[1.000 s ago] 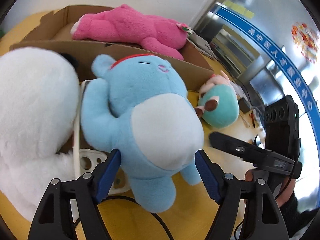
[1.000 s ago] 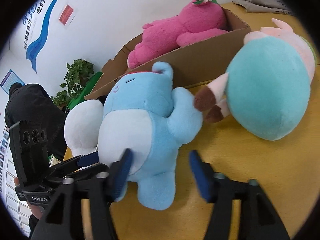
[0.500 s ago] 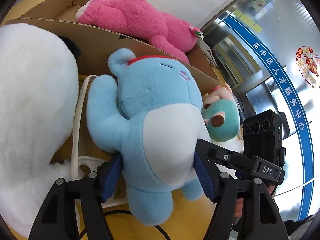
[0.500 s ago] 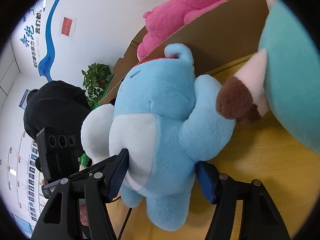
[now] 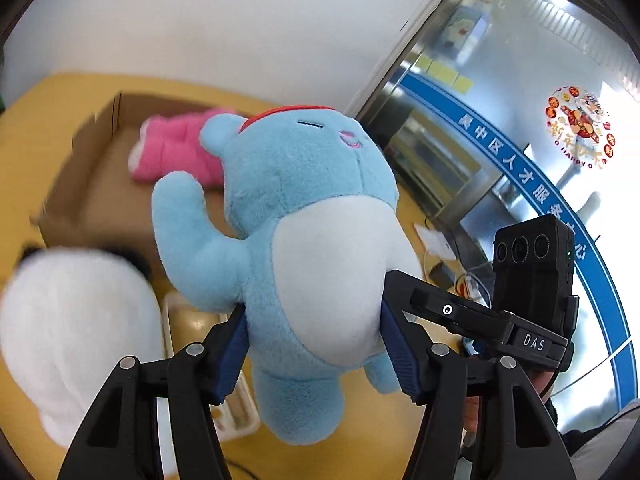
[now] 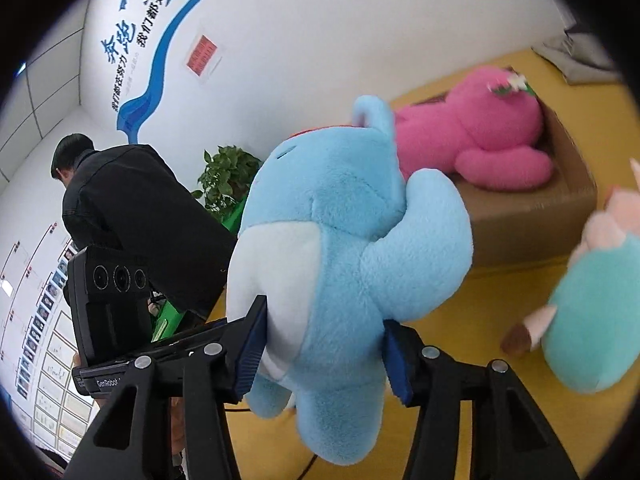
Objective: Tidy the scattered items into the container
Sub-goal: 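Lift the blue cat with both grippers and carry it over the box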
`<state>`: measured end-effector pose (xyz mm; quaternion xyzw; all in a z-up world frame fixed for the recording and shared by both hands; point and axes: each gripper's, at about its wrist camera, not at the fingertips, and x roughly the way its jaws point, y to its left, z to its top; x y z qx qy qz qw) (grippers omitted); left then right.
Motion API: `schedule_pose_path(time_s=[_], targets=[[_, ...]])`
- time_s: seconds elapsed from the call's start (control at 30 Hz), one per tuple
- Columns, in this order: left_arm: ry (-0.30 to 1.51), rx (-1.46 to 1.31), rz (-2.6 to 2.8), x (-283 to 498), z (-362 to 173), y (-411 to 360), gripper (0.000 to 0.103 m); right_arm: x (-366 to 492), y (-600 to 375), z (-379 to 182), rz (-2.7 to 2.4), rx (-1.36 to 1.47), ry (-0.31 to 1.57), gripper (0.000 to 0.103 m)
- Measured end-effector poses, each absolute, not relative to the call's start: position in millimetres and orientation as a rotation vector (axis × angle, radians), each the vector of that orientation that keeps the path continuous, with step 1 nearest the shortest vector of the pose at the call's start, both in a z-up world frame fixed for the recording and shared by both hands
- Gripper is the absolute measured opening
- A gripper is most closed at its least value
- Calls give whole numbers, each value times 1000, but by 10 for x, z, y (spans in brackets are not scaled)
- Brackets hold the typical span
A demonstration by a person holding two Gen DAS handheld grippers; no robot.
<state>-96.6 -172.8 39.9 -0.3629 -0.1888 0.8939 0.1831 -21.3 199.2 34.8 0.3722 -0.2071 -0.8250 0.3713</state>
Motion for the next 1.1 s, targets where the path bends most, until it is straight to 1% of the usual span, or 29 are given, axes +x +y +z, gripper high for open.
schedule_pose_path(time_s=[0.13,0.2,0.33,0.53,0.63,0.73,0.83,1.0,1.07,1.1], targets=[[-466,-974,2595,-1291,718,-2048,66,-574,1713,700,-2126,862,-466,51],[-438,-959,2624,-1460,835,-2238,66,-787,1529,794,-2112,834,-467,51],[-446,-997,2642,-1870,832,-2615,66,-1202,1216,811,-2083,818,-510,51],[-488,-1117,2628,-2362,530,-3041,66,-1729,781,479,-2043,895,-560,50],[-517,-1201,2603,-2564,256,-3209,66,-1942,585,208,-2016,975,-584,50],[-583,-1308,2555,-2760,-88,-3318,66,-2112,453,-108,-2002,1068,-612,50],[-566,-1410,2530,-2839,-376,-3294,67,-2214,378,-452,-1992,1210,-666,49],[-470,-1530,2544,-2876,-465,-3240,67,-2174,286,-802,-1926,1378,-685,49],[-454,-1543,2547,-2861,-440,-3197,69,-2125,282,-825,-1946,1392,-678,51],[-464,-1539,2544,-2835,-424,-3185,73,-2108,307,-816,-1954,1391,-682,55]])
